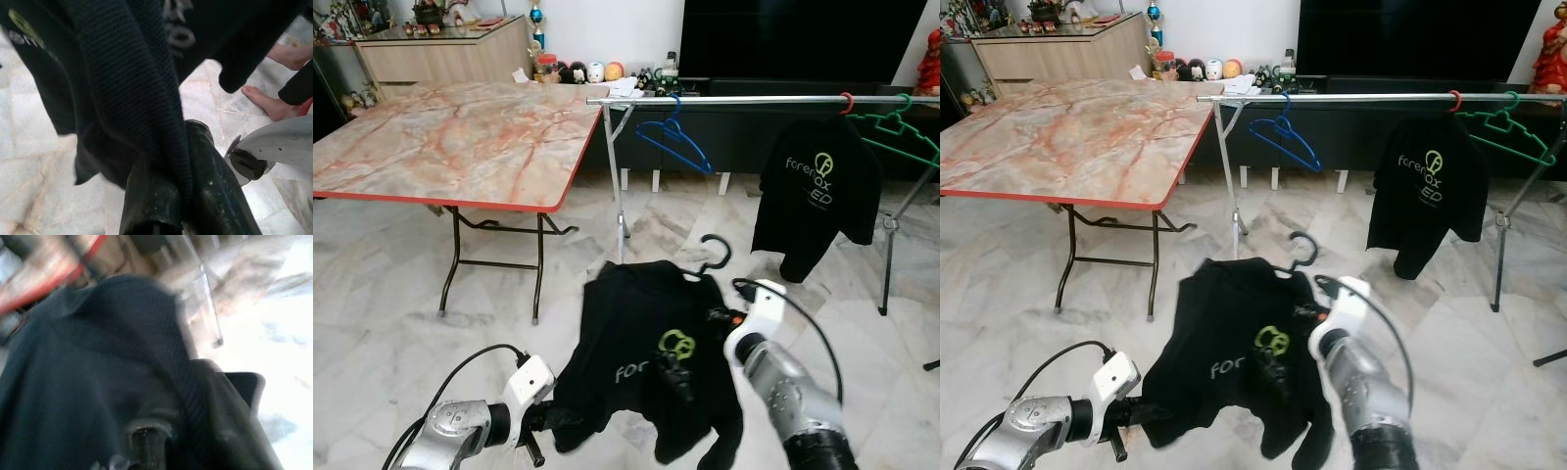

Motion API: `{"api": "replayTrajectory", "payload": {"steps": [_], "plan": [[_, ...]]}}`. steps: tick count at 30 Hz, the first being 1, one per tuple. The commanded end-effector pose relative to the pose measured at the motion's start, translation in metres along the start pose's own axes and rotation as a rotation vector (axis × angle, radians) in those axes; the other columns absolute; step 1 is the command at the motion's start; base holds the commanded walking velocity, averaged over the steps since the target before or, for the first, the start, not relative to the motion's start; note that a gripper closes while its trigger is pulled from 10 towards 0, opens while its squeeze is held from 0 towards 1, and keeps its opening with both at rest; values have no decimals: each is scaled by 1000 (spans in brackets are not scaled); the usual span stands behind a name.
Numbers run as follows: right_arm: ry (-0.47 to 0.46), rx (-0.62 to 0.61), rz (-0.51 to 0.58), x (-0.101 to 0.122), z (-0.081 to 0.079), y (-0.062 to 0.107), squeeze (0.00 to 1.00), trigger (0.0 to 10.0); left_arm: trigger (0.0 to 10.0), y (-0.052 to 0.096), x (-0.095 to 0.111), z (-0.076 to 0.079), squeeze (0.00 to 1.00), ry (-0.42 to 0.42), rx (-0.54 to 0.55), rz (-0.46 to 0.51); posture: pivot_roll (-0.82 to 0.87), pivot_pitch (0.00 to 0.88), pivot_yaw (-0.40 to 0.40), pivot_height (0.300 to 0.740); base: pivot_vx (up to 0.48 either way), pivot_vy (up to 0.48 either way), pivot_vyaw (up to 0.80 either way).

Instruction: Hang hanger

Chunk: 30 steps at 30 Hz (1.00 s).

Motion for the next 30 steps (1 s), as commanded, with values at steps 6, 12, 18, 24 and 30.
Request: {"api": "replayTrajectory", "payload": {"steps": [6,12,18,24,30], "plan": [[555,-74,-158,-24,23,12,0,10000,0,10,-19,-6,0,28,57,-56,11,67,41,740,0,0,0],[351,-42,-106,-17,22,17,0,10000,0,8,-17,-4,0,-23,33,-86,10,69,42,740,0,0,0],[551,62,-182,-16,26,21,0,10000,10000,8,-19,-11,1000,-34,75,-109,8,72,41,740,0,0,0],[678,102,-232,-8,37,23,0,10000,10000,11,-21,-5,1000,-13,25,-116,19,69,35,740,0,0,0],[799,220,-281,-8,30,20,0,10000,10000,17,-38,2,1000,-25,-16,-199,32,60,25,740,0,0,0]]}}
Point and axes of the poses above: a point about 5 cm out from each wrist's last joint towards the gripper, its own y axis pointing back from the gripper into the wrist, its own x axis along the axis of the wrist's last joint, z = x × y, the point moved 5 cm from there along -y, pointing out of the wrist towards the gripper
